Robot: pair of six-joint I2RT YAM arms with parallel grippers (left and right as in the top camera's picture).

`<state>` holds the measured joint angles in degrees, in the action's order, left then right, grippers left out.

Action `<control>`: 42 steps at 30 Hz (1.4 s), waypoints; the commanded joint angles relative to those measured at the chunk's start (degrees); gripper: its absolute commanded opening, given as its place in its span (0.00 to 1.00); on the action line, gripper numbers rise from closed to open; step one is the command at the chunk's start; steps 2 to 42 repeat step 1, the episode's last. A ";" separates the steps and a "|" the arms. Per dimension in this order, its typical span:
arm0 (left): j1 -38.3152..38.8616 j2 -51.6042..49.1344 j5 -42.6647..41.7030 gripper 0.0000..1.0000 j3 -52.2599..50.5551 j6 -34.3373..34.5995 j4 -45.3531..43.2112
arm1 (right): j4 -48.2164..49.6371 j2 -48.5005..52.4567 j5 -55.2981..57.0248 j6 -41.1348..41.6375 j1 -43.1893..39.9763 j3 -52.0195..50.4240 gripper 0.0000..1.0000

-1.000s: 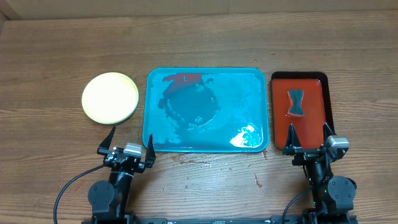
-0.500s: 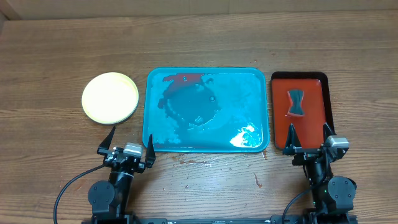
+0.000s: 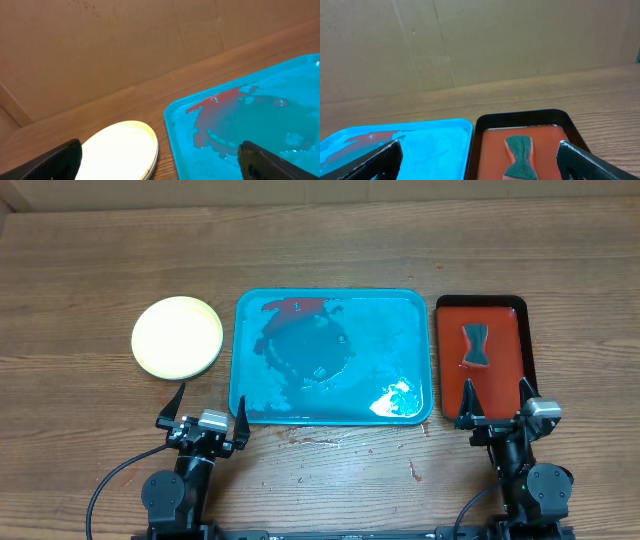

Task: Clean dirty plates on tray and stack at the side

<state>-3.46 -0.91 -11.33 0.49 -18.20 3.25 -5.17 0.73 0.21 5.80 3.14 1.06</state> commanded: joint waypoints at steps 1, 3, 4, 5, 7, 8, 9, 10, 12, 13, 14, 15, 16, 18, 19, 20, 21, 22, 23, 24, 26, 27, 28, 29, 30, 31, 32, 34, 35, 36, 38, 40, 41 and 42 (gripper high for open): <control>-0.11 0.55 0.35 1.00 -0.22 0.20 0.07 | 0.35 -0.55 -0.31 0.15 0.35 -0.61 1.00; -0.11 0.55 0.35 1.00 -0.22 0.20 0.07 | 0.35 -0.55 -0.31 0.15 0.35 -0.61 1.00; -0.11 0.55 0.35 1.00 -0.22 0.20 0.07 | 0.35 -0.55 -0.31 0.15 0.35 -0.61 1.00; -0.11 0.55 0.35 1.00 -0.22 0.20 0.07 | 0.35 -0.55 -0.31 0.15 0.35 -0.61 1.00; -0.11 0.55 0.35 1.00 -0.22 0.20 0.07 | 0.35 -0.55 -0.31 0.15 0.35 -0.61 1.00; -0.11 0.55 0.35 1.00 -0.22 0.20 0.07 | 0.35 -0.55 -0.31 0.15 0.35 -0.61 1.00; -0.11 0.55 0.35 1.00 -0.22 0.20 0.07 | 0.35 -0.55 -0.31 0.15 0.35 -0.61 1.00; -0.11 0.55 0.35 1.00 -0.22 0.20 0.07 | 0.35 -0.55 -0.31 0.15 0.35 -0.61 1.00; -0.11 0.55 0.35 1.00 -0.22 0.20 0.07 | 0.35 -0.55 -0.31 0.15 0.35 -0.61 1.00; -0.11 0.55 0.35 1.00 -0.22 0.20 0.07 | 0.35 -0.55 -0.31 0.15 0.35 -0.61 1.00; -0.11 0.55 0.35 1.00 -0.22 0.20 0.07 | 0.35 -0.55 -0.31 0.15 0.35 -0.61 1.00; -0.11 0.55 0.35 1.00 -0.22 0.20 0.07 | 0.35 -0.55 -0.31 0.15 0.35 -0.61 1.00; -0.11 0.55 0.35 1.00 -0.22 0.20 0.07 | 0.35 -0.55 -0.31 0.15 0.35 -0.61 1.00; -0.11 0.55 0.35 1.00 -0.22 0.20 0.07 | 0.35 -0.55 -0.31 0.15 0.35 -0.61 1.00; -0.11 0.55 0.35 1.00 -0.22 0.20 0.07 | 0.35 -0.55 -0.31 0.15 0.35 -0.61 1.00; -0.11 0.55 0.35 1.00 -0.22 0.20 0.07 | 0.35 -0.55 -0.31 0.15 0.35 -0.61 1.00; -0.11 0.55 0.35 1.00 -0.22 0.20 0.07 | 0.35 -0.55 -0.31 0.15 0.35 -0.61 1.00; -0.11 0.55 0.35 1.00 -0.22 0.20 0.07 | 0.35 -0.55 -0.31 0.15 0.35 -0.61 1.00; -0.11 0.55 0.35 1.00 -0.22 0.20 0.07 | 0.35 -0.55 -0.31 0.15 0.35 -0.61 1.00; -0.11 0.55 0.35 1.00 -0.22 0.20 0.07 | 0.35 -0.55 -0.31 0.15 0.35 -0.61 1.00; -0.11 0.55 0.35 1.00 -0.22 0.20 0.07 | 0.35 -0.55 -0.31 0.15 0.35 -0.61 1.00; -0.11 0.55 0.35 1.00 -0.22 0.20 0.07 | 0.35 -0.55 -0.31 0.15 0.35 -0.61 1.00; -0.11 0.55 0.35 1.00 -0.22 0.20 0.07 | 0.35 -0.55 -0.31 0.15 0.35 -0.61 1.00; -0.11 0.55 0.35 1.00 -0.22 0.20 0.07 | 0.35 -0.55 -0.31 0.15 0.35 -0.61 1.00; -0.11 0.55 0.35 1.00 -0.22 0.20 0.07 | 0.35 -0.55 -0.31 0.15 0.35 -0.61 1.00; -0.11 0.55 0.35 1.00 -0.22 0.20 0.07 | 0.35 -0.55 -0.31 0.15 0.35 -0.61 1.00; -0.11 0.55 0.35 1.00 -0.22 0.20 0.07 | 0.35 -0.55 -0.31 0.15 0.35 -0.61 1.00; -0.11 0.55 0.35 1.00 -0.22 0.20 0.07 | 0.35 -0.55 -0.31 0.15 0.35 -0.61 1.00; -0.11 0.55 0.35 1.00 -0.22 0.20 0.07 | 0.35 -0.55 -0.31 0.15 0.35 -0.61 1.00; -0.11 0.55 0.35 1.00 -0.22 0.20 0.07 | 0.35 -0.55 -0.31 0.15 0.35 -0.61 1.00; -0.11 0.55 0.35 1.00 -0.22 0.20 0.07 | 0.35 -0.55 -0.31 0.15 0.35 -0.61 1.00; -0.11 0.55 0.35 1.00 -0.22 0.20 0.07 | 0.35 -0.55 -0.31 0.15 0.35 -0.61 1.00; -0.11 0.55 0.35 1.00 -0.22 0.20 0.07 | 0.35 -0.55 -0.31 0.15 0.35 -0.61 1.00; -0.11 0.55 0.35 1.00 -0.22 0.20 0.07 | 0.35 -0.55 -0.31 0.15 0.35 -0.61 1.00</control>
